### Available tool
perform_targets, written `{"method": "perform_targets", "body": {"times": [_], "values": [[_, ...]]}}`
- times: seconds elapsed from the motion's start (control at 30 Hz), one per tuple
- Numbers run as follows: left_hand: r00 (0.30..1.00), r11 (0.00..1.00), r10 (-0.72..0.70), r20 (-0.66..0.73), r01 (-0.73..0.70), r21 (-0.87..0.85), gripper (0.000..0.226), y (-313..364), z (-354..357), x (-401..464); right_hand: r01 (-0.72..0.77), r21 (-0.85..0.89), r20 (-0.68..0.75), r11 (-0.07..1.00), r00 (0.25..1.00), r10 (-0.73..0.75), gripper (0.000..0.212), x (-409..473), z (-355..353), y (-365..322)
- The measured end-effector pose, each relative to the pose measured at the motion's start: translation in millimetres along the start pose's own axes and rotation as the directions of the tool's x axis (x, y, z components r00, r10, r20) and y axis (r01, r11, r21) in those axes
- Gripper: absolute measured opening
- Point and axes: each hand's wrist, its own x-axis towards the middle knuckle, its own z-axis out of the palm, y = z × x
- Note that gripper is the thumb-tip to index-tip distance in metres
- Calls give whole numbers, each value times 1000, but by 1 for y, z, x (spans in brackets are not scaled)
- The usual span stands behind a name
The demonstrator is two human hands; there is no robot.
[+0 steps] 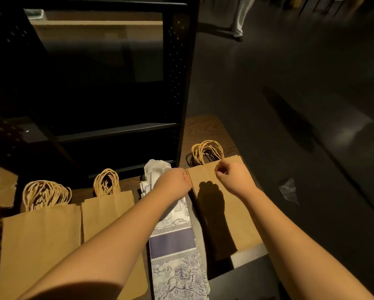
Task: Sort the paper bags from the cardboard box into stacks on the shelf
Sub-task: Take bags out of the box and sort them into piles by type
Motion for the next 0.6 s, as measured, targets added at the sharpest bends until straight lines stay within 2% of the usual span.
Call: {"method": "perform_targets", "body": {"times": [0.1, 0.3, 0.6], "values": [[999, 1000, 19, -36, -20, -4, 31, -12, -28, -10, 85, -1, 13, 996, 996, -85, 7, -7, 3, -37], [976, 997, 77, -202, -80, -7, 17, -62, -89, -39, 295, -16, 42, 955, 955, -295, 9, -20, 17, -121], [945, 990, 62, -321, -99, -99, 14, -165, -210, -98, 515, -21, 55, 857, 856, -514, 12, -45, 78, -279]]}}
